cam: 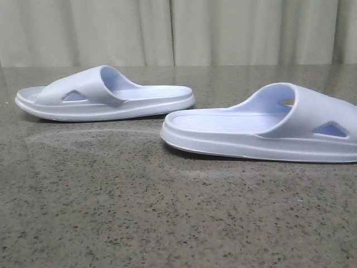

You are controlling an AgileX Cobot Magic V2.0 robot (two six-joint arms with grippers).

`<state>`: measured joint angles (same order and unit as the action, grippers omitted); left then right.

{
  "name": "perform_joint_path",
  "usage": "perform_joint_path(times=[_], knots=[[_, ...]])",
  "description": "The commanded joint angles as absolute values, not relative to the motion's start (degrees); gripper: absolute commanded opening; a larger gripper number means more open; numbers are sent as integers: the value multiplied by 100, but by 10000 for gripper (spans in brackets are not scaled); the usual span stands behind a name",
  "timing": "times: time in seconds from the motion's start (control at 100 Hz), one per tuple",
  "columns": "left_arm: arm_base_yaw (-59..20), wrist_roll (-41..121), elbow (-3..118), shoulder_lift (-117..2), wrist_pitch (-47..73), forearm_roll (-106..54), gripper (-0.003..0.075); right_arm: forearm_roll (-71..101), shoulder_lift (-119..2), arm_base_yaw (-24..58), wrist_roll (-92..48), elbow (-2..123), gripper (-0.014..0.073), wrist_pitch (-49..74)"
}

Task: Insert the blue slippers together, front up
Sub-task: 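Grasp each slipper's toe edge, left gripper one, right gripper other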

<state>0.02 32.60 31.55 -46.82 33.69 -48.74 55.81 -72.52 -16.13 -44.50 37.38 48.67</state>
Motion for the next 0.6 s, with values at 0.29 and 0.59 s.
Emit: perform_joint_path(times=[0.29,0.59], knots=[[17,3281,4626,-6100,3715,-5304,291,5794,-7167,-1647,-4584,3892,-104,4815],[17,3620,5490,-7676,4356,-5753,291,5841,-7167,-1647,-4646,3892,-104,4828]])
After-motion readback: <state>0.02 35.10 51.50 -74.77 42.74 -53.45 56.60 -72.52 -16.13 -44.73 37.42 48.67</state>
